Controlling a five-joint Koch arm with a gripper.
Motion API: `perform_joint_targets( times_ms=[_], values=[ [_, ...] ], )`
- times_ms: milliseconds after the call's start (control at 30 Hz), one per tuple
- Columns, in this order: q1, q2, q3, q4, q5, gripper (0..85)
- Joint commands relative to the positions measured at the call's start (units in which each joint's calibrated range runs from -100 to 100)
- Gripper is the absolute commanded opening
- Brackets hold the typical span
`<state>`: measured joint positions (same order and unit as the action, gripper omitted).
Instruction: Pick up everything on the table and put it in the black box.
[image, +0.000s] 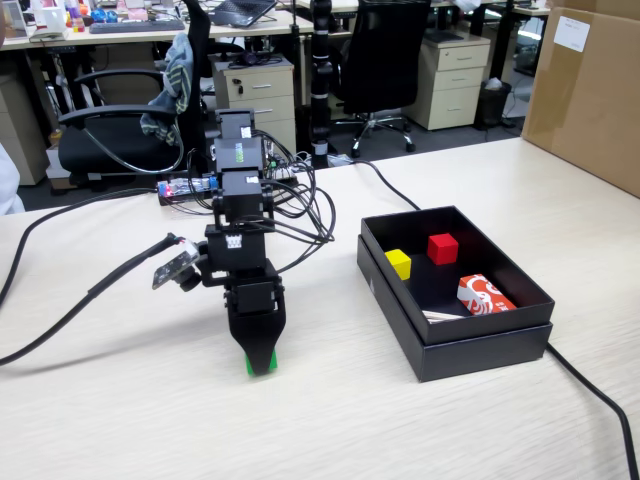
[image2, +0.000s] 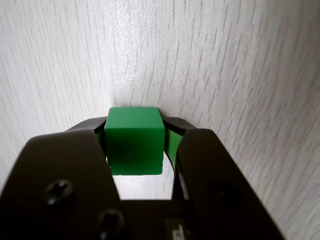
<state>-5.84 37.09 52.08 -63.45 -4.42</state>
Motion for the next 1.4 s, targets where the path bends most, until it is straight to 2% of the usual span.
perform_joint_targets(
  times_ms=[0,300,500,633,733,833,967,1033,1367],
  values=[
    [0.0,-12.4,1.0,-1.3,0.3,0.9],
    [4.1,-42.9,-9.1,-1.3,2.5,0.9],
    [10.8,-59.3,-15.4,-1.3,4.8,0.9],
    [15.8,-61.6,-16.0,-1.3,6.3,0.9],
    [18.9,-58.4,-14.5,-1.3,7.3,0.9],
    [21.0,-46.6,-10.8,-1.3,8.5,0.9],
    [21.2,-32.1,-3.8,-1.2,8.8,0.9],
    [20.5,-17.3,4.8,-1.2,8.7,1.1],
    [19.8,-5.2,7.1,-1.2,8.8,1.3]
  ],
)
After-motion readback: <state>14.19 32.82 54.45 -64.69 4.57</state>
